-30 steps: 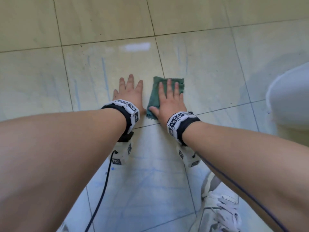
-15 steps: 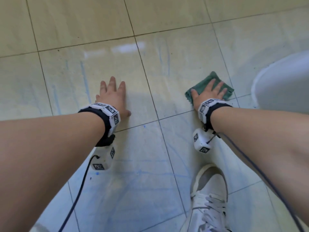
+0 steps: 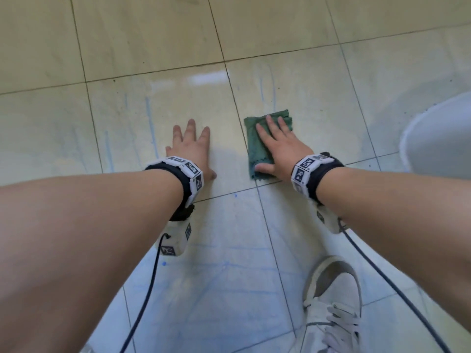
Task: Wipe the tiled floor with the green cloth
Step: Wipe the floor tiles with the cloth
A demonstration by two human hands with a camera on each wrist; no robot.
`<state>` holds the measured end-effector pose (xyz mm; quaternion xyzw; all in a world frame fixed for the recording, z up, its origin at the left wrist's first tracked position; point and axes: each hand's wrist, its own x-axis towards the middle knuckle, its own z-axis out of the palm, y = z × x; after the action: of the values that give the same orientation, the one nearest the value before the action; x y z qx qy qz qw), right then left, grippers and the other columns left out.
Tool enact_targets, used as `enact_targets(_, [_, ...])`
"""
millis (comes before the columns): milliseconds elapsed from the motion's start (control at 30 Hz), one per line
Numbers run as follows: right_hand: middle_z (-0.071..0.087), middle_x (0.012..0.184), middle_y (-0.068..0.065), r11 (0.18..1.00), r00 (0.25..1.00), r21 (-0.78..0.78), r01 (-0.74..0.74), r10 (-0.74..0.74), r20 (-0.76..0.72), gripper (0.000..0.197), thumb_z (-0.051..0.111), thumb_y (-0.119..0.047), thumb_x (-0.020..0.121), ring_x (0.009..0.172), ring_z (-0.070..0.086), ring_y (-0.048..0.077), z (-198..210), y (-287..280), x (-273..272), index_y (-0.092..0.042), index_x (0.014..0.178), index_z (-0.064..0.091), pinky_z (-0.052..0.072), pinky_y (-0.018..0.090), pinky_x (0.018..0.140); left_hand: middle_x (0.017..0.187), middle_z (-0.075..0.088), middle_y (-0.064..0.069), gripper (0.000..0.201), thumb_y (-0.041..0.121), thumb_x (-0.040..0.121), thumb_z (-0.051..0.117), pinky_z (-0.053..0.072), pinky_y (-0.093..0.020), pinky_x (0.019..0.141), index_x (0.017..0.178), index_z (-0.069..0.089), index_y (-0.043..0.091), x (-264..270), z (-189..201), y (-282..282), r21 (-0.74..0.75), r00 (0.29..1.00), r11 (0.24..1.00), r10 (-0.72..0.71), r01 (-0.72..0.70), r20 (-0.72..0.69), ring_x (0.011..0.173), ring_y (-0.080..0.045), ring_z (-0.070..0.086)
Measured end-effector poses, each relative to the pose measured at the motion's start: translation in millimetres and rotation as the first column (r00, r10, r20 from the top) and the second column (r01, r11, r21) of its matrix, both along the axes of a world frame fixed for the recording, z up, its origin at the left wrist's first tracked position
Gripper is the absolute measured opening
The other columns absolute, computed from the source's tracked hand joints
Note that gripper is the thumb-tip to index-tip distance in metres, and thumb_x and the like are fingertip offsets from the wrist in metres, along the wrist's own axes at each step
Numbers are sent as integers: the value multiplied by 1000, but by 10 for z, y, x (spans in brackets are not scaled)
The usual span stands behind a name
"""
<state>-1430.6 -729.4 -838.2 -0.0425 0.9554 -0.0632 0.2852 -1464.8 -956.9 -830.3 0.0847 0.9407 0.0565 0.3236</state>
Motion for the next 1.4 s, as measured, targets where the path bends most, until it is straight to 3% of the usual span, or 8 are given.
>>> enact_targets(133, [2,168,0,999,993,-39,36,-40,-109,85,58,-54,93,154,1,23,75,-9,1,-27,160,12,13,38,124,164,-16,-1,105,36,81,78,16,-58,119,156,5,28,0,-14,2,7,1000,1000,-1,1,1,150,-34,-12])
enact_targets(233, [7,167,-4,997,996,-36,74,-76,-52,79,60,-49,95,154,5,22,34,-139,-4,-32,159,16,24,43,121,164,-16,-1,104,35,82,78,16,-59,119,157,6,28,-5,-14,-5,7,1000,1000,-3,3,4,150,-35,-12])
enact_targets(367, [6,167,-2,996,997,-21,82,-82,-8,82,63,-47,93,154,4,25,-5,-100,-57,-31,159,16,21,44,122,164,-16,-1,105,34,81,78,15,-59,119,157,6,28,-7,-32,-3,15,1000,1000,-3,3,7,150,-35,-12])
enact_targets(567, [4,167,10,911,916,104,400,-398,-40,87,60,-51,94,152,7,38,1,385,-250,-23,160,11,16,44,122,163,-18,0,106,32,80,79,16,-59,119,156,5,29,-34,-52,1,8,1000,1000,-4,4,25,150,-35,-13])
enact_targets(667, [1,167,9,929,933,80,361,-360,-24,86,59,-50,94,152,3,39,-3,254,-171,-26,160,9,14,46,122,163,-18,0,106,32,80,79,15,-59,118,156,5,29,-41,-63,15,15,1000,1000,-4,4,30,150,-35,-14])
enact_targets(900, [-7,167,-4,998,1000,-58,-27,27,5,87,60,-49,94,153,-9,25,-13,-405,-24,-32,159,6,14,43,124,163,-19,0,109,34,79,80,16,-60,118,157,3,29,-57,-55,17,16,1000,1000,3,-4,31,150,-35,-14])
enact_targets(1167, [-9,167,3,943,942,3,333,-333,-49,93,57,-54,93,153,-7,29,-119,271,-474,-22,160,1,10,43,124,163,-17,2,108,39,80,78,21,-61,115,156,2,33,-235,-12,59,6,998,999,46,-46,36,150,-33,-14])
enact_targets(1400, [-5,167,11,943,945,77,324,-319,-78,92,49,-60,96,151,-3,39,-93,266,-1305,-17,160,-1,5,43,124,162,-24,2,114,40,78,80,13,-64,115,156,-3,36,-444,-1,170,-2,990,993,115,-115,78,148,-35,-21])
